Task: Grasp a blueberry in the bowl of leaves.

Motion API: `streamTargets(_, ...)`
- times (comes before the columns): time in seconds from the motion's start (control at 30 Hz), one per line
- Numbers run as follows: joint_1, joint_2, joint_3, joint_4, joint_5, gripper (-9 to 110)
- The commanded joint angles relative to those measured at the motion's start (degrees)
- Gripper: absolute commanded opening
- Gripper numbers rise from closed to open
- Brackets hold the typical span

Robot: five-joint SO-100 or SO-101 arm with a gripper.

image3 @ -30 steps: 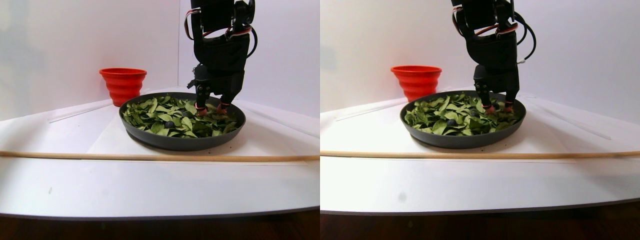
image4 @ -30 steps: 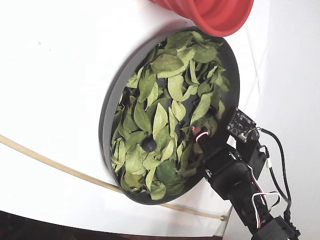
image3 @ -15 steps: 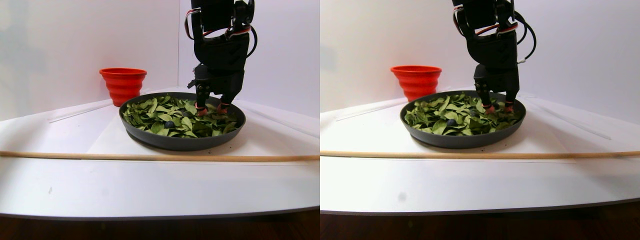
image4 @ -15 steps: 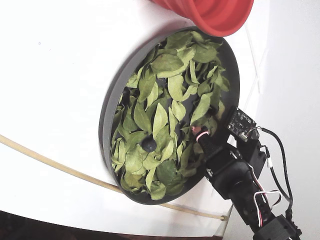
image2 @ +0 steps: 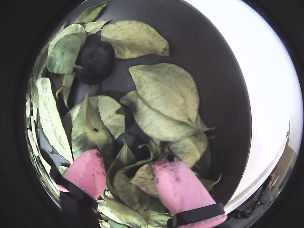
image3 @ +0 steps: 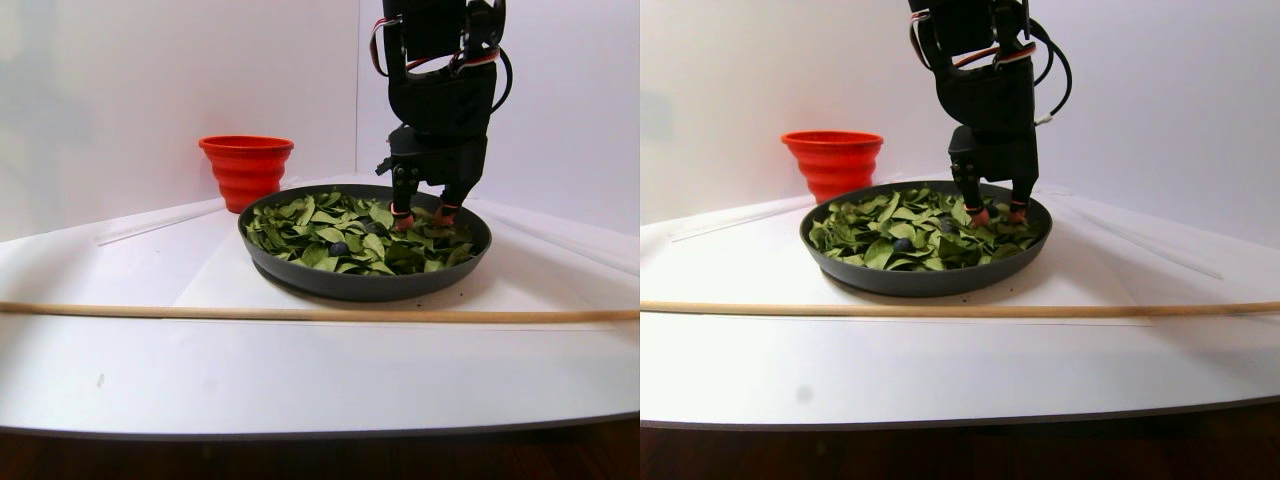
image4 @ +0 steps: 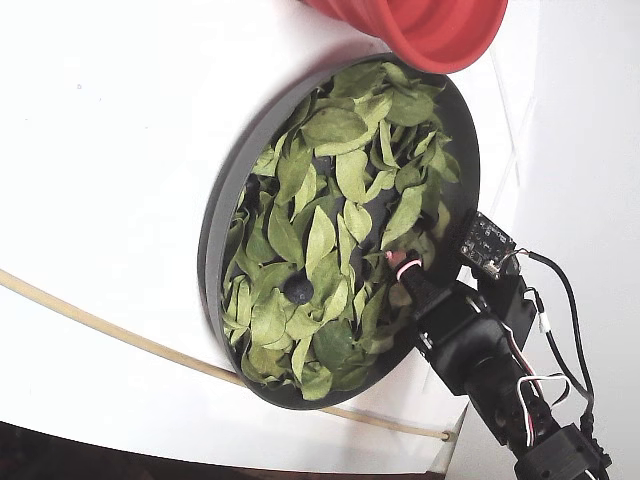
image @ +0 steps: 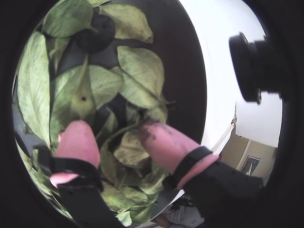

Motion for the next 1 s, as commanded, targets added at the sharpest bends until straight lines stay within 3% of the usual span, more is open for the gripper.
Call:
streamTargets(0.0,-0.1,7.6,-3.1,0.4,0.6,20)
streamTargets(0.97,-0.9,9.5,-8.0,4.0,3.7,20)
